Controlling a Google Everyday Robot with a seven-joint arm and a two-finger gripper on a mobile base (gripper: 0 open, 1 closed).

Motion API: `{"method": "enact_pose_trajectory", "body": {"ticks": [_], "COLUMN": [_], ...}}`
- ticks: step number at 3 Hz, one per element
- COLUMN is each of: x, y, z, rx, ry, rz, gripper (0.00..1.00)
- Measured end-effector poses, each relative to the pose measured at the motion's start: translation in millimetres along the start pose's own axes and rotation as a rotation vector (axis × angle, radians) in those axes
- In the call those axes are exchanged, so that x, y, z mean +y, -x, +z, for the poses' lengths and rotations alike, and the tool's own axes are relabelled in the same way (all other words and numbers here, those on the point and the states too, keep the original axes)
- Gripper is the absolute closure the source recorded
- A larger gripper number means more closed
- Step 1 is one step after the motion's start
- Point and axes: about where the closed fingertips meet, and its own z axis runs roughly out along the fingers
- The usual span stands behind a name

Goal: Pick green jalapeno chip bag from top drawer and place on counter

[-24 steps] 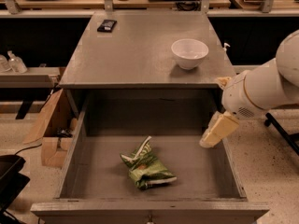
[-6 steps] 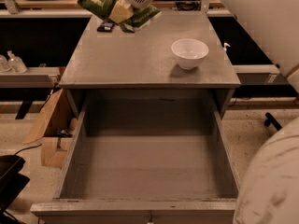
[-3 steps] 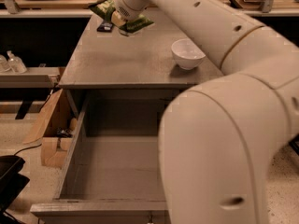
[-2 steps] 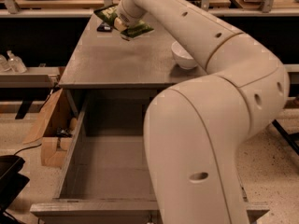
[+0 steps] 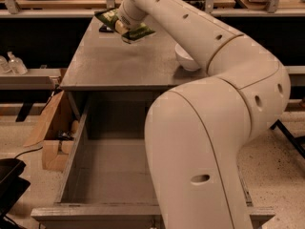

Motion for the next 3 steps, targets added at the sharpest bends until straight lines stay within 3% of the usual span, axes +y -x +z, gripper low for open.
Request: {"method": "enact_pose_trajectory", "body": {"ticks": [2, 3], "x": [4.1, 6.0], "y": [-1.7, -2.4], "z": [5.4, 7.8], "rx": [0.005, 0.007], "ry": [0.007, 0.011], "rz": [-0.001, -0.002], "gripper": [0.14, 0.00]}}
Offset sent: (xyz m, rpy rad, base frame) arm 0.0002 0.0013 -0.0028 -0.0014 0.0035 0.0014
